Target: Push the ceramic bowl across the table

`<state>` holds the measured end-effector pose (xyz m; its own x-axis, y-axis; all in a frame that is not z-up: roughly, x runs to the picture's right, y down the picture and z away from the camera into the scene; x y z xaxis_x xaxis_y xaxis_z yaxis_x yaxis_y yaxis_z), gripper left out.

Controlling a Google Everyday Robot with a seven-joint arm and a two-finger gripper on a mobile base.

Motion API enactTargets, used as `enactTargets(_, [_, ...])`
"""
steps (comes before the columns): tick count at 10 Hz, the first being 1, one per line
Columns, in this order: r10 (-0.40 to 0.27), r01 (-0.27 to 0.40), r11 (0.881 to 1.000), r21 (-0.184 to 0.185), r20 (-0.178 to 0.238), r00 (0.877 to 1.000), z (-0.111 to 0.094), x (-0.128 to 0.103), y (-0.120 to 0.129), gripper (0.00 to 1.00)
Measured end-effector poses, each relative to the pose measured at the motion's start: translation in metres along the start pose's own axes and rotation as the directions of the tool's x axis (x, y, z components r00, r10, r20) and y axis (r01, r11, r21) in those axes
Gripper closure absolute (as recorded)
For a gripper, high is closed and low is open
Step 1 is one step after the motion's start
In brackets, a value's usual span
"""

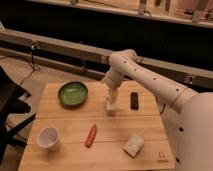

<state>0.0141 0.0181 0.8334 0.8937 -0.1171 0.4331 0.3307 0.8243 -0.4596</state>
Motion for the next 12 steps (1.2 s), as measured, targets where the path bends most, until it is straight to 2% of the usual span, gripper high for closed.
enactTargets(1, [-0.003, 0.003, 1.000, 0.008, -0.007, 1.000, 0.002, 0.001, -0.005, 0.20])
enactTargets(5, [-0.029, 0.032, 0.999, 0.028, -0.096, 0.995, 0.019, -0.006, -0.019, 0.20])
enactTargets(7, [-0.038, 0.042, 0.999, 0.030, -0.125, 0.991, 0.028, -0.008, -0.026, 0.20])
enactTargets(12, [-0.038, 0.042, 0.999, 0.025, -0.138, 0.990, 0.049, -0.011, -0.041, 0.20])
